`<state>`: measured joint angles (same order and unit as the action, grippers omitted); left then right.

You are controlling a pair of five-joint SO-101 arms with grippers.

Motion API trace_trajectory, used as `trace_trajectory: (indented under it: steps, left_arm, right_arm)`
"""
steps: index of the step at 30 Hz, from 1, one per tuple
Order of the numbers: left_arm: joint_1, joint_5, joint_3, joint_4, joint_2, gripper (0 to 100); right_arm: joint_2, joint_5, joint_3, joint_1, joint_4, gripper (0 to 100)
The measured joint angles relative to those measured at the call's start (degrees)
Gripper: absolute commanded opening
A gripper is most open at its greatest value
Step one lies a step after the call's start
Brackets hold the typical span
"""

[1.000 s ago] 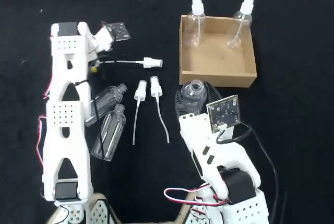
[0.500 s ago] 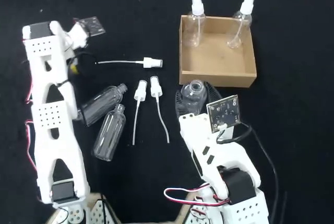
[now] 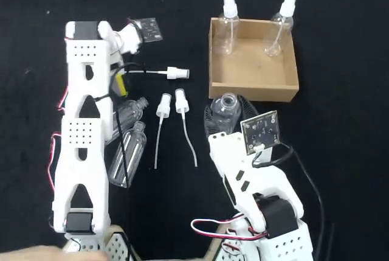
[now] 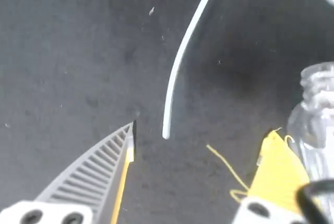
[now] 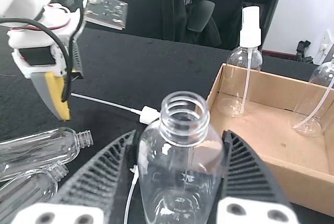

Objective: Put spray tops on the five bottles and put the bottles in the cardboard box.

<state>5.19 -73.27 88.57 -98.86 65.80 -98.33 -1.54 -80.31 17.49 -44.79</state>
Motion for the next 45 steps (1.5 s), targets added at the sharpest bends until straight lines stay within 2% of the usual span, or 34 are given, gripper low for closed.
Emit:
trace_trajectory:
  steps: [5,12,15,27,45]
  left_arm:
    - [0.0,0.0,-0.53,5.1,2.81,32]
    - [-0.18,0.0,-0.35,5.8,5.19,17]
    - [-0.18,0.0,0.35,5.8,5.19,13]
    - [-0.18,0.0,2.29,5.8,5.19,21]
    - [-0.18,0.0,2.9,5.98,8.97,21]
  right_arm:
    - [0.0,0.0,0.0,0.0,0.0,19.1]
    - [0.0,0.0,0.0,0.0,0.0,19.1]
    - [0.0,0.0,0.0,0.0,0.0,19.1]
    - [0.0,0.0,0.0,0.0,0.0,19.1]
    - [0.0,0.0,0.0,0.0,0.0,19.1]
